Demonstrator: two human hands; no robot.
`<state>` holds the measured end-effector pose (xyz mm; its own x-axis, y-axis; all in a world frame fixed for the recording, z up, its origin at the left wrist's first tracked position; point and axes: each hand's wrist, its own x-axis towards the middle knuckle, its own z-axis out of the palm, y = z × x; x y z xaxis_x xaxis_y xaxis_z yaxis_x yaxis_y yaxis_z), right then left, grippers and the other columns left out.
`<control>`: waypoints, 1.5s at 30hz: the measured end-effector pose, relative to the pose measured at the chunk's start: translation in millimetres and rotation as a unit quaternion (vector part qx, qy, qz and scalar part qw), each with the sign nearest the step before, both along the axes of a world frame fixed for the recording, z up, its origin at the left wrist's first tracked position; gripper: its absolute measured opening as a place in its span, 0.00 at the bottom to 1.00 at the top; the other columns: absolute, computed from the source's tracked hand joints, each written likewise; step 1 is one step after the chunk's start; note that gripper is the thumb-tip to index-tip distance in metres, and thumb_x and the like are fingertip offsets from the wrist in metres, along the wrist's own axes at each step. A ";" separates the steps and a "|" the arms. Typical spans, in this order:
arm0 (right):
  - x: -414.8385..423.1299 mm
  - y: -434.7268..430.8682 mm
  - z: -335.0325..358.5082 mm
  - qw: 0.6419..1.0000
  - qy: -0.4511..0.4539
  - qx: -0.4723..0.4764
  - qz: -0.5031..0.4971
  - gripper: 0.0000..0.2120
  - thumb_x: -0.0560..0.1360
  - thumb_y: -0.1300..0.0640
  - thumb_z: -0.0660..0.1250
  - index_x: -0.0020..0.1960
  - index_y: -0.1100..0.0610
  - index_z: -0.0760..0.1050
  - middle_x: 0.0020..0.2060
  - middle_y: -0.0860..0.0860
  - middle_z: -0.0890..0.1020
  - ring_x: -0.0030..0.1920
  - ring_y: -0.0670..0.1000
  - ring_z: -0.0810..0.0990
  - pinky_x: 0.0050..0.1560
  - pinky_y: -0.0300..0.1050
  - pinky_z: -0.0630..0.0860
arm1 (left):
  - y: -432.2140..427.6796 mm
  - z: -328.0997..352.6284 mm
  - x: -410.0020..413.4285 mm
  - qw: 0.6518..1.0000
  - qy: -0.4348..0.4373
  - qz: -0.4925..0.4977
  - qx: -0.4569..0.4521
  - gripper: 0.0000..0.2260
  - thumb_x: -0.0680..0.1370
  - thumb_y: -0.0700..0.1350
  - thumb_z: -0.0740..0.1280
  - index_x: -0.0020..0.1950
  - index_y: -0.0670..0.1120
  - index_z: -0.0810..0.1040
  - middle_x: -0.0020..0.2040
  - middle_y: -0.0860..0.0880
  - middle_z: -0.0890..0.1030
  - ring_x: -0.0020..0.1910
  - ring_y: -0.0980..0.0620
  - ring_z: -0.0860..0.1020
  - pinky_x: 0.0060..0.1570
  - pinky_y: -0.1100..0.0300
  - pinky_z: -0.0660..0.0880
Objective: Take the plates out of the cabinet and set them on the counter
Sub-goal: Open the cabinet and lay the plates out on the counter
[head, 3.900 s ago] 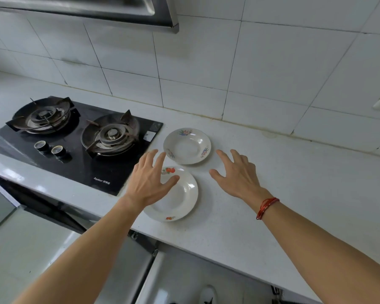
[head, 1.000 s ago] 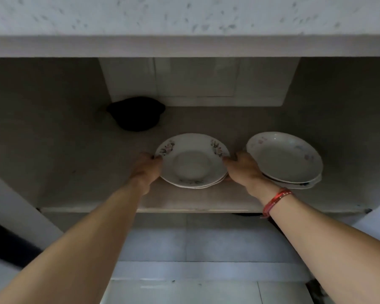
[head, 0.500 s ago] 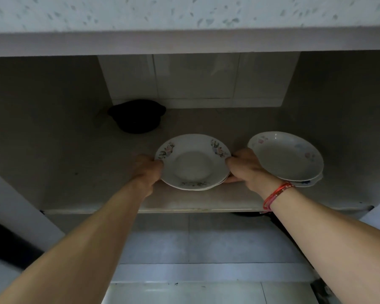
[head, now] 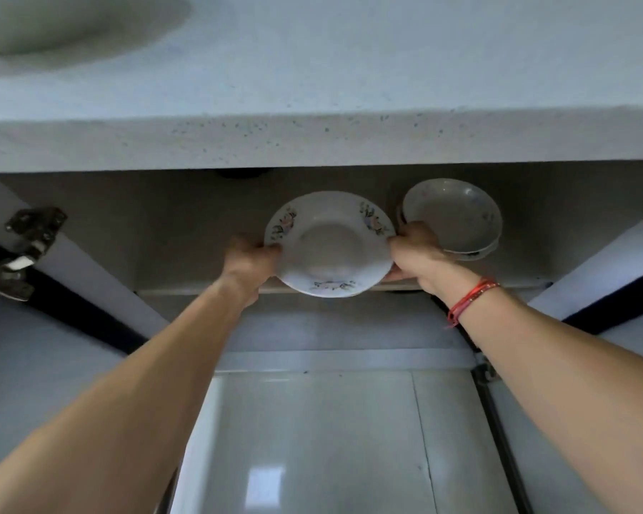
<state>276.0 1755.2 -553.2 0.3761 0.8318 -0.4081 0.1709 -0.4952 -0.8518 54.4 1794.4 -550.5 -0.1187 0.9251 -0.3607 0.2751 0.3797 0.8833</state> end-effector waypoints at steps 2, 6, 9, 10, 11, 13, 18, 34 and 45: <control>-4.5 -22.3 12.7 1.000 0.010 -0.021 0.001 0.09 0.77 0.63 0.66 0.56 0.61 0.79 0.45 0.57 0.85 0.42 0.57 0.86 0.33 0.49 0.84 | -19.7 13.4 -6.3 1.000 0.006 -0.007 -0.008 0.06 0.73 0.35 0.70 0.49 0.42 0.83 0.45 0.44 0.83 0.46 0.45 0.83 0.47 0.53 0.83; -13.6 -66.4 42.8 0.997 0.011 -0.077 -0.012 0.10 0.78 0.67 0.60 0.51 0.61 0.79 0.46 0.59 0.85 0.43 0.57 0.85 0.34 0.50 0.85 | -57.9 41.3 -21.3 0.998 0.010 -0.022 -0.061 0.06 0.74 0.39 0.70 0.37 0.45 0.81 0.47 0.39 0.85 0.47 0.40 0.84 0.51 0.40 0.80; -20.2 -101.2 66.9 0.993 0.009 -0.116 -0.008 0.11 0.76 0.67 0.61 0.44 0.59 0.80 0.44 0.58 0.86 0.44 0.58 0.86 0.40 0.56 0.85 | -90.8 73.1 -25.6 0.996 0.019 -0.025 -0.089 0.07 0.78 0.37 0.66 0.40 0.42 0.80 0.45 0.41 0.82 0.43 0.43 0.81 0.51 0.44 0.81; -22.3 -111.9 75.3 0.992 0.006 -0.126 -0.007 0.10 0.75 0.67 0.61 0.42 0.59 0.81 0.44 0.58 0.86 0.44 0.59 0.86 0.41 0.58 0.85 | -101.2 84.4 -26.6 0.995 0.022 -0.029 -0.096 0.08 0.78 0.36 0.65 0.41 0.42 0.80 0.45 0.41 0.81 0.42 0.44 0.80 0.50 0.45 0.81; -24.6 -122.2 84.1 0.991 0.004 -0.135 -0.009 0.09 0.75 0.67 0.62 0.43 0.61 0.81 0.44 0.59 0.86 0.44 0.59 0.86 0.41 0.60 0.85 | -111.3 94.1 -28.0 0.994 0.026 -0.033 -0.104 0.09 0.79 0.35 0.64 0.40 0.43 0.79 0.44 0.42 0.80 0.41 0.45 0.78 0.49 0.45 0.81; -29.9 -141.2 106.9 0.989 0.000 -0.150 -0.014 0.08 0.75 0.68 0.62 0.46 0.66 0.80 0.44 0.61 0.85 0.44 0.60 0.85 0.39 0.57 0.85 | -131.3 116.0 -32.6 0.992 0.031 -0.032 -0.121 0.11 0.78 0.34 0.62 0.38 0.43 0.78 0.43 0.42 0.79 0.41 0.45 0.77 0.48 0.45 0.81; -38.3 -179.9 170.3 0.984 0.014 -0.177 0.005 0.07 0.75 0.70 0.61 0.43 0.63 0.77 0.43 0.60 0.84 0.44 0.59 0.85 0.37 0.52 0.85 | -171.5 171.2 -45.8 0.987 0.038 -0.041 -0.150 0.12 0.78 0.34 0.61 0.39 0.45 0.80 0.43 0.43 0.82 0.45 0.41 0.82 0.45 0.49 0.82; -40.7 -222.8 378.0 0.996 0.027 -0.085 0.014 0.07 0.79 0.59 0.65 0.49 0.60 0.81 0.44 0.56 0.87 0.41 0.54 0.87 0.38 0.52 0.85 | -207.3 375.8 -66.3 0.994 0.016 -0.076 -0.082 0.07 0.74 0.36 0.61 0.40 0.37 0.79 0.37 0.41 0.76 0.36 0.46 0.76 0.31 0.51 0.81; -26.3 -200.7 440.3 0.999 -0.017 -0.008 0.040 0.07 0.79 0.58 0.66 0.43 0.52 0.78 0.42 0.53 0.86 0.41 0.55 0.87 0.40 0.58 0.85 | -198.1 425.6 -55.6 0.998 -0.005 -0.058 -0.027 0.17 0.67 0.45 0.63 0.44 0.31 0.79 0.44 0.34 0.83 0.44 0.36 0.83 0.48 0.36 0.79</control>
<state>249.8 1554.5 -112.9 0.3227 0.8533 -0.4096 0.2401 -0.4924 -0.8366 -1.2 1596.3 -124.9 -0.0071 0.9115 -0.4112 0.3114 0.3927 0.8653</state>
